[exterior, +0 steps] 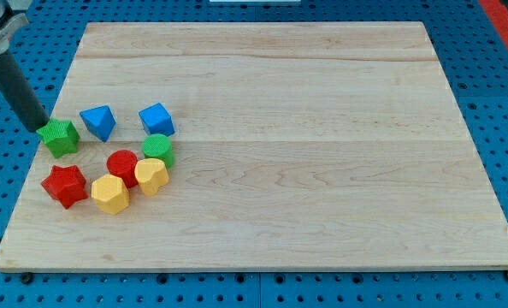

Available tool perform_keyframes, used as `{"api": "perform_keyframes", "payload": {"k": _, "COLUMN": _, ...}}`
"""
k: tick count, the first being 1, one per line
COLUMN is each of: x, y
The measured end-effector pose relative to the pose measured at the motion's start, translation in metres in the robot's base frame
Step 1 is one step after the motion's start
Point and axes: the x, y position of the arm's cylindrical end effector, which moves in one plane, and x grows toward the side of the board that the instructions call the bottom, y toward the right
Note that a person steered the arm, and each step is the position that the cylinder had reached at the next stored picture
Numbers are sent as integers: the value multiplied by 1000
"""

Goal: Move green star towards red star

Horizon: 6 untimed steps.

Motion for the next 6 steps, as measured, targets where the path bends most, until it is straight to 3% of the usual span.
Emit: {"api": "perform_keyframes", "payload": {"k": 6, "x": 1, "y": 25}}
